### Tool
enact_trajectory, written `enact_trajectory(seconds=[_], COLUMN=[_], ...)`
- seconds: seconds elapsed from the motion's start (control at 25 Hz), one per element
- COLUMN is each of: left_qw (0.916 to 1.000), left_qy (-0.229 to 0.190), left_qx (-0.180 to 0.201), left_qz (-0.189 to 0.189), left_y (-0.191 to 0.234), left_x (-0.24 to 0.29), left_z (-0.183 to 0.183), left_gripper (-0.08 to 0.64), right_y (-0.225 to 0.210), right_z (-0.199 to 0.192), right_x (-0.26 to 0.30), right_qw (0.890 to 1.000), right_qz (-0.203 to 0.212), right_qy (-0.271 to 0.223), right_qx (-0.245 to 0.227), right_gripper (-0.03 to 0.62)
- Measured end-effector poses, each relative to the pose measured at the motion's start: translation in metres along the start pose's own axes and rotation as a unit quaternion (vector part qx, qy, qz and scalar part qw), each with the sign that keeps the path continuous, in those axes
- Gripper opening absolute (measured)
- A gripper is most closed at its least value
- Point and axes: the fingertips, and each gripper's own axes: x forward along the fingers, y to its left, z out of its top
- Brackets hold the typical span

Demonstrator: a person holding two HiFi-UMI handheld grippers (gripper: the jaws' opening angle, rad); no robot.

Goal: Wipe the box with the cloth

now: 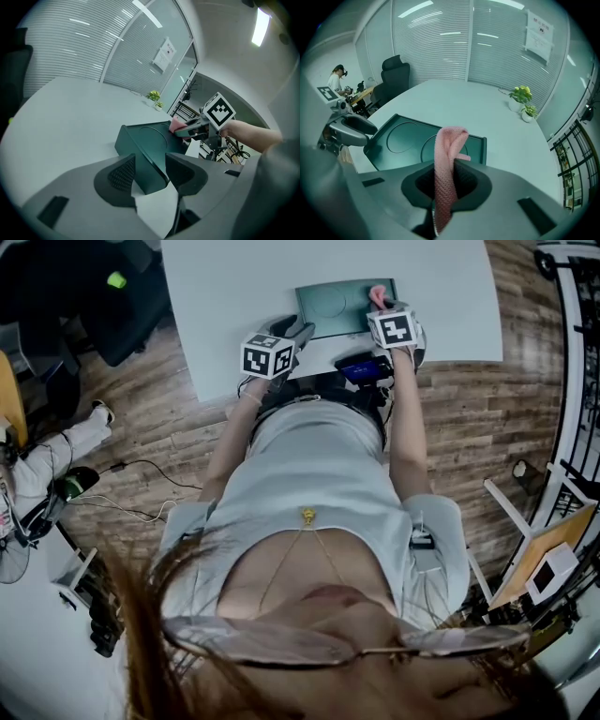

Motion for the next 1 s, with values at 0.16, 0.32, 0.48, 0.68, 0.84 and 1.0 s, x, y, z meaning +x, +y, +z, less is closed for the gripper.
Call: enact_trajectory(seconds=[0.16,0.32,0.48,0.68,0.84,1.0], left_qw=[0.9993,0.9958,0.9920,0.9890,0.9878,0.9873], left_qy=[-0.001,0.008,0.023,0.040,0.046,0.050], left_qx=[0.035,0.088,0.116,0.136,0.143,0.146], left_qz=[-0.009,-0.023,-0.042,-0.041,-0.041,-0.037], left_y=[-0.006,-0.013,-0.023,-0.028,-0.033,-0.030], left_x=[-0.011,-0.016,-0.014,-0.004,0.002,0.003], left_z=[-0.003,-0.010,-0.013,-0.018,-0.020,-0.024], left_gripper=[0.204,0.240,0.259,0.267,0.268,0.268], right_y=[0.007,0.018,0.024,0.028,0.037,0.040], right_z=[0.004,0.008,0.013,0.014,0.017,0.017], right_x=[-0.001,0.001,0.000,0.000,0.002,0.003], right_qw=[0.999,0.999,0.998,0.998,0.998,0.998], right_qz=[0.024,0.039,0.052,0.057,0.063,0.062], right_qy=[-0.008,-0.011,-0.016,-0.017,-0.016,-0.018], right_qx=[0.019,0.022,0.023,0.028,0.020,0.022], right_gripper=[0.041,0.041,0.041,0.041,0.041,0.041])
